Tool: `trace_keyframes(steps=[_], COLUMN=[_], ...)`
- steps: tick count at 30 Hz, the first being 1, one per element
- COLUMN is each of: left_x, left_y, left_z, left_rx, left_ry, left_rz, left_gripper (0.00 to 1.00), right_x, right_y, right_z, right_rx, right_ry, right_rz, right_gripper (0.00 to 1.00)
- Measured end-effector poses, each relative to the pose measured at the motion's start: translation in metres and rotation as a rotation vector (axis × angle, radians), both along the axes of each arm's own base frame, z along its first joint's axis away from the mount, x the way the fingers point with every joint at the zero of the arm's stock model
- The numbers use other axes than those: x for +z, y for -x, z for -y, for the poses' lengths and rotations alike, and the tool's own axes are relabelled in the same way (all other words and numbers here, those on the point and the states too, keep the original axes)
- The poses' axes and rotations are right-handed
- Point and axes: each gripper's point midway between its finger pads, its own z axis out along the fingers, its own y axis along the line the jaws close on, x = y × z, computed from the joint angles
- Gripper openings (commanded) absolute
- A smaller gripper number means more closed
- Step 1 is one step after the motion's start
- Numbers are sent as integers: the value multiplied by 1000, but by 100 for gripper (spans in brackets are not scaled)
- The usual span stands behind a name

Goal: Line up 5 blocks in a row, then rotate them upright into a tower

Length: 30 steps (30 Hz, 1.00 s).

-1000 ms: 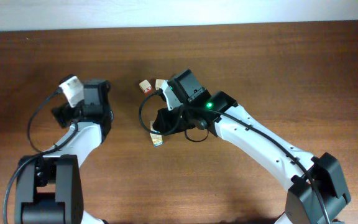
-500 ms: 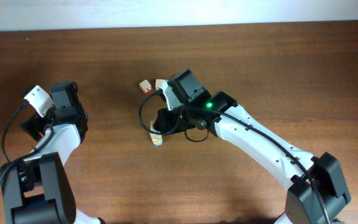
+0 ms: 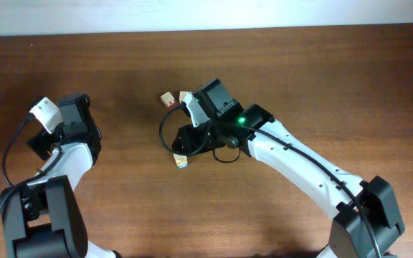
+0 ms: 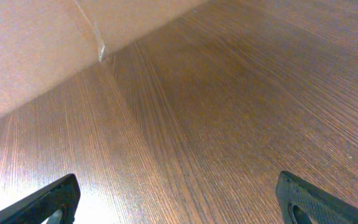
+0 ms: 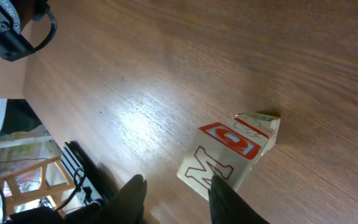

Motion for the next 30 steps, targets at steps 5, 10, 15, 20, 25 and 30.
trace_keyframes(steps=[5,10,15,20,25,30], left_x=[0,0,0,0,0,0], left_y=[0,0,0,0,0,0], left_z=[0,0,0,0,0,0], left_rx=[0,0,0,0,0,0], left_ry=[0,0,0,0,0,0], left_rz=[0,0,0,0,0,0], left_gripper=[99,99,99,99,99,99], right_x=[0,2,3,4,6,6], right_y=[0,0,7,7,5,4], right_z=[0,-1,-9,-11,-12,-10], right_rx=[1,19,85,123,133,131], right_ry=[0,-2,-1,9,10,23], right_rz=[0,20,61,93,110,112], right_gripper=[37,43,44,49,53,56])
